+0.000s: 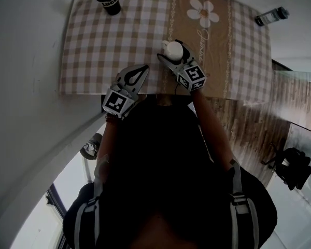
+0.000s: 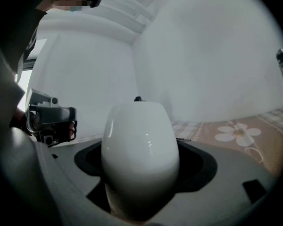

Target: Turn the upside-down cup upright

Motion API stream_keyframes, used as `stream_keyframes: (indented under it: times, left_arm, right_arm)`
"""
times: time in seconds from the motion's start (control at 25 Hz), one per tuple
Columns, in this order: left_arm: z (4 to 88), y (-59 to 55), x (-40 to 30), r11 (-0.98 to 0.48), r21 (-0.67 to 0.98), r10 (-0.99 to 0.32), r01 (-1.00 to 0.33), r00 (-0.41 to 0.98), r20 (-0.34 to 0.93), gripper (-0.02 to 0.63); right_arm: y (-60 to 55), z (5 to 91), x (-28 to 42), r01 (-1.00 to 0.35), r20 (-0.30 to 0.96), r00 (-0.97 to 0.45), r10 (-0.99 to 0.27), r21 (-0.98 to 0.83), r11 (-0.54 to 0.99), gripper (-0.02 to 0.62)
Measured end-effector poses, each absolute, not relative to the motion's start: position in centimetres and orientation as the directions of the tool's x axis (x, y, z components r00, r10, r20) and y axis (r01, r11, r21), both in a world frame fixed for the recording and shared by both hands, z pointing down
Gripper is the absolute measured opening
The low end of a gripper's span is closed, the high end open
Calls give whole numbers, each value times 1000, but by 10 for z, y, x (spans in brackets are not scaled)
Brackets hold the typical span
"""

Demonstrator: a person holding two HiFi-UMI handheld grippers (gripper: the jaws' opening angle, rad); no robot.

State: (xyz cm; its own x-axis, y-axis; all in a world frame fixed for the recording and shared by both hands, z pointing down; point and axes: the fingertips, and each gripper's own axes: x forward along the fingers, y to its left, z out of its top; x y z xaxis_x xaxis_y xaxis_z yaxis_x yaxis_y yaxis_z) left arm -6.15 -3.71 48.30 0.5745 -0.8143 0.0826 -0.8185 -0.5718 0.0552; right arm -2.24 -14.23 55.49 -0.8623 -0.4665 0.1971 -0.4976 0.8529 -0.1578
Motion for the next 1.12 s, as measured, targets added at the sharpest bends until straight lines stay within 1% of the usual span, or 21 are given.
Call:
stream_keyframes:
  times: [0.16,0.48,0.72,0.92,1.12]
  left_arm:
    - [482,-33,-61,-583,45,-807,-812,584,85,8]
    - [486,-32,-69,-582,58,-807,-811,585,84,8]
    - [487,-33,-67,-587,68,-802,-807,591,85,8]
    - [490,-32,-68,-589,71,-800,-805,594,89,8]
    - [493,-31,-67,-594,79,-795,-800,600,95,8]
  right_arm:
    - [-149,570,-27,-516,227,-849,-478,-155,843,422]
    - [-148,586,-33,-504,282,-846,-453,-144,852,420]
    - [-145,596,-37,-491,347,-833,-430,-109,864,420]
    - [-147,599,-38,-485,390,-833,-394,-168,858,420]
    - [-140,610,-34,-474,478,-802,-358,-145,868,419]
